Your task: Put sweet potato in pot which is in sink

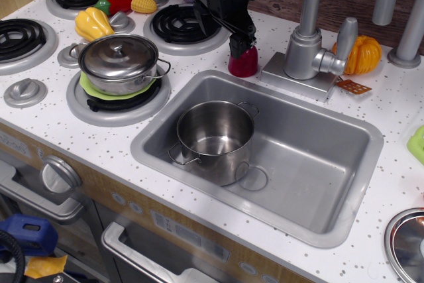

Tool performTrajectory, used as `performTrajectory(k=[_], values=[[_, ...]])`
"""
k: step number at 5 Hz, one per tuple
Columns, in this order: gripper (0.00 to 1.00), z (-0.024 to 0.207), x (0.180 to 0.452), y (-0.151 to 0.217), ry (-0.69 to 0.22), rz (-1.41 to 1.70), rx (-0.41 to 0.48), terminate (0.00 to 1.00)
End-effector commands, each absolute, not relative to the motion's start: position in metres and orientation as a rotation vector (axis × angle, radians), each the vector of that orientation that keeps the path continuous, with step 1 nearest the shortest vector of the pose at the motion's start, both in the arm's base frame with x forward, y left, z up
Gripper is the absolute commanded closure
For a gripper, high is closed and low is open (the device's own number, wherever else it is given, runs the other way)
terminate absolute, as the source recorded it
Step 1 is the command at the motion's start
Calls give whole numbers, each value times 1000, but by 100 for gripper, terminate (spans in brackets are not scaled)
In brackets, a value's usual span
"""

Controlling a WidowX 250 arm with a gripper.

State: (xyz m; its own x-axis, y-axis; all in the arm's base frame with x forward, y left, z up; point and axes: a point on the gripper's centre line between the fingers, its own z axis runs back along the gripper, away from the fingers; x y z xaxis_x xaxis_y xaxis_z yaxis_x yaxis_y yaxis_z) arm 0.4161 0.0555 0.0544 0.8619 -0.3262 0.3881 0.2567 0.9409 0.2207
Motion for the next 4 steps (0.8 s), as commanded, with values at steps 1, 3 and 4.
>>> performTrajectory(k=[1,3,4], values=[[0,54,416,56,-435,-307,164,0],[0,48,441,51,-507,-366,182,0],[0,43,449,50,-542,-382,162,0]])
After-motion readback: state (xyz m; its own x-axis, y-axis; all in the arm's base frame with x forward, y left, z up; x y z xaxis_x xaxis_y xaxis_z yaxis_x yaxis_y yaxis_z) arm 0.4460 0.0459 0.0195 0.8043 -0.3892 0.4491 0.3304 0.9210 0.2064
